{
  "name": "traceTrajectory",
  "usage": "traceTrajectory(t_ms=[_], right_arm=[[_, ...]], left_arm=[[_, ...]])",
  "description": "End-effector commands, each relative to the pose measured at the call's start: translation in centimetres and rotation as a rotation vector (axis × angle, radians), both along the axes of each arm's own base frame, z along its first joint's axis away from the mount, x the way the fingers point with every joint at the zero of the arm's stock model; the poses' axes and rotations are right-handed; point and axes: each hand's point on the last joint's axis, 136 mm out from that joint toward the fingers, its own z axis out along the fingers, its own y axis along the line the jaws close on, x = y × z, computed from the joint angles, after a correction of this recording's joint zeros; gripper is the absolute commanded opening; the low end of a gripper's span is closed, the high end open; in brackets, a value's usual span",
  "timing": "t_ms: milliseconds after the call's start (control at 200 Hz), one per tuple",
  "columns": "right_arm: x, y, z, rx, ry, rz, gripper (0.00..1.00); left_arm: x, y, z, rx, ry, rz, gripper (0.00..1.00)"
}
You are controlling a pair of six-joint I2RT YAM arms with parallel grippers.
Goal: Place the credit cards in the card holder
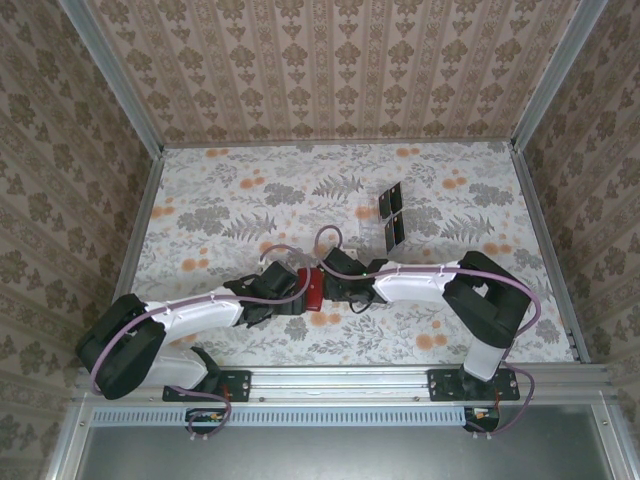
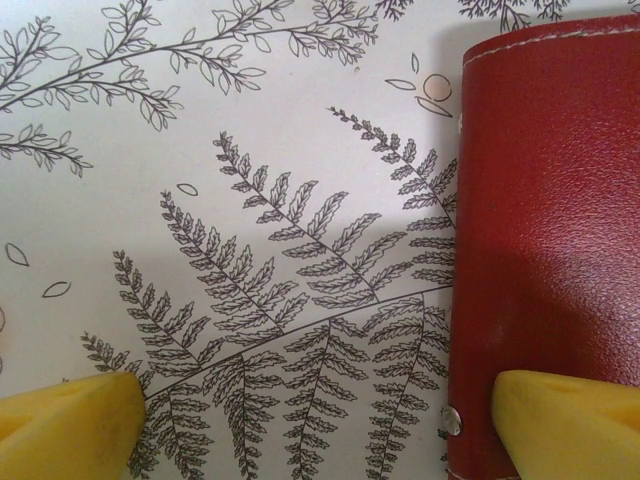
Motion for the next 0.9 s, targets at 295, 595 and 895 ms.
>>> traceTrajectory(t_ms=[295, 595, 895], right_arm=[[-0.5, -2.6, 3.2, 0.062, -0.044, -0.067, 0.45], [-0.2, -0.2, 4.0, 0.152, 0.014, -0.090, 0.52], [0.4, 1.2, 3.2, 0.102, 0.045, -0.082, 0.52]], left_arm=[[-2.1, 1.4, -1.8, 0.041, 0.103, -0.007, 1.00], [-1.2, 1.1, 1.5, -0.013, 0.045, -0.008, 1.00], [-0.8, 1.1, 2.0, -0.027, 0.037, -0.004, 1.00]])
